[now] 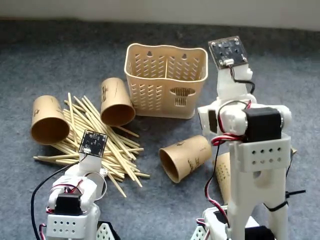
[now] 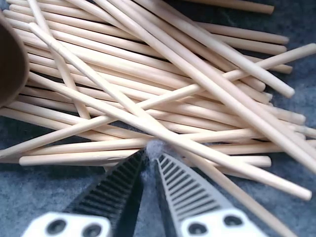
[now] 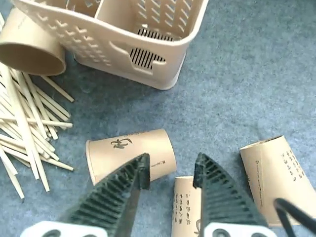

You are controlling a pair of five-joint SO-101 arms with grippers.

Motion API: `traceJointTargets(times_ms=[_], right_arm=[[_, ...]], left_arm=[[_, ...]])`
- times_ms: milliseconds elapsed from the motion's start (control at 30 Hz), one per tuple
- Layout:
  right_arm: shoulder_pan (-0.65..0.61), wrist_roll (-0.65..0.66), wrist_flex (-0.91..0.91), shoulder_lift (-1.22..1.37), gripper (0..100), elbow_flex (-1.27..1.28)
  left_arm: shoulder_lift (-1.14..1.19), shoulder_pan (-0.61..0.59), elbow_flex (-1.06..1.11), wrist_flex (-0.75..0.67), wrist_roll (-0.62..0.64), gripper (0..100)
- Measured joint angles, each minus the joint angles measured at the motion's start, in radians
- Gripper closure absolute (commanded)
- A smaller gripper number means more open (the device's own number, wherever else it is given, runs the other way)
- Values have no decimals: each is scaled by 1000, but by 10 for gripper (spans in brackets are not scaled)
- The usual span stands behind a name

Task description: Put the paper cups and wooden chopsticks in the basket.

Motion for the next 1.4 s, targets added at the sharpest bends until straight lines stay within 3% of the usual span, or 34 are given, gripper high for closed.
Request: traceJointTargets(times_ms=[167,500,667,1033,1400], right_arm=[[44,5,0,-109,843,126],[413,5,0,-147,843,233],[523,5,-12,-150,843,298],[675,5,-316,-150,843,583],[806,57,-485,-150,843,724]], left_arm=[[0,0,0,0,0,984],[0,0,0,0,0,984],[0,0,0,0,0,984],[0,0,0,0,0,984],[0,0,0,0,0,984]])
